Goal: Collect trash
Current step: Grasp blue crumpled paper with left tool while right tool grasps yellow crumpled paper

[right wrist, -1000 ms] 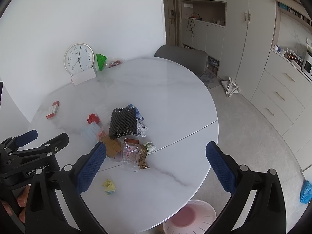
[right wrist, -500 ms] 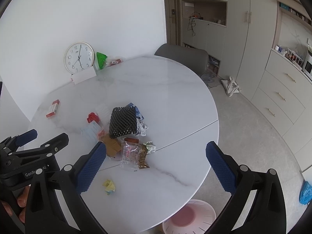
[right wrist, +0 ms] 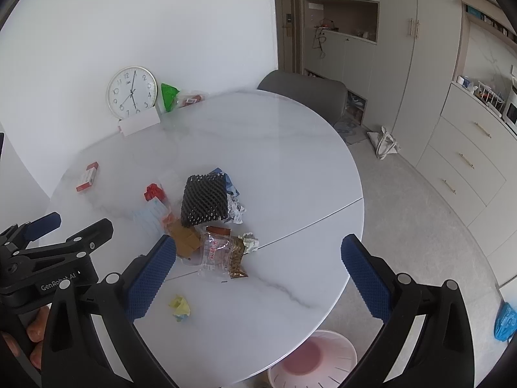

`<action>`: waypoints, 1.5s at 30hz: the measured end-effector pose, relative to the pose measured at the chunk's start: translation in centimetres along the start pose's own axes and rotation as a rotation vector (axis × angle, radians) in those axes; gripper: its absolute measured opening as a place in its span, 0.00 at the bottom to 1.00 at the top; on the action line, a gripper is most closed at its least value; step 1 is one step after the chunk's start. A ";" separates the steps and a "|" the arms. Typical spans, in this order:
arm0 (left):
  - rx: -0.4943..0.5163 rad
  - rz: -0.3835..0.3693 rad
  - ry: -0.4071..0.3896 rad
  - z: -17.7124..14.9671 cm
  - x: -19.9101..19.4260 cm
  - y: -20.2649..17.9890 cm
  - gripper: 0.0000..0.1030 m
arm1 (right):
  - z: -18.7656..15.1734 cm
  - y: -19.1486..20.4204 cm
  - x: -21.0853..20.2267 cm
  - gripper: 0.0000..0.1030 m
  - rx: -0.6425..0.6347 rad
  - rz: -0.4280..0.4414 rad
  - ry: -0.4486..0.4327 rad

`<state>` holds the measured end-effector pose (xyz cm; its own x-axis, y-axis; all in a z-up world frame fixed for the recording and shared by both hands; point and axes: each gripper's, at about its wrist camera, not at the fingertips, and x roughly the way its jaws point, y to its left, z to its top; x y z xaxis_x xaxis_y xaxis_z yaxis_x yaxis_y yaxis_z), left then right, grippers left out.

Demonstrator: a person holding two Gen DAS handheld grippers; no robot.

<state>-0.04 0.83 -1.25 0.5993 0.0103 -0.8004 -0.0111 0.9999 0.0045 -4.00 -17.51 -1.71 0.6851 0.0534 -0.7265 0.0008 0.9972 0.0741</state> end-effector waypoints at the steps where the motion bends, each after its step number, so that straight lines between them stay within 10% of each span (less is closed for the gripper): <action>1: 0.000 0.000 0.001 0.0 0.0 0.0 0.94 | 0.0 0.0 0.1 0.98 0.000 0.000 0.001; 10: -0.003 -0.013 -0.004 -0.6 1.8 1.9 0.94 | -0.6 -0.3 1.1 0.98 0.016 -0.005 0.015; 24: 0.093 0.031 0.162 -7.4 15.7 8.5 0.92 | -8.1 -1.8 8.5 0.98 0.116 0.013 0.153; 30: 0.131 0.036 0.234 -8.1 20.6 8.3 0.82 | -11.8 0.2 10.5 0.98 0.095 0.045 0.220; 37: 0.115 -0.002 0.285 -8.5 24.4 8.1 0.35 | -13.7 3.3 11.5 0.98 -0.018 0.080 0.262; 45: 0.109 -0.028 0.253 -8.4 23.4 9.5 0.32 | -14.5 8.9 16.1 0.95 -0.138 0.190 0.341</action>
<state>7.12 10.55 -24.94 0.3792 -0.0055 -0.9253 0.0968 0.9947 0.0337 -3.52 -7.00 -22.68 0.3827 0.2279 -0.8953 -0.2158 0.9643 0.1533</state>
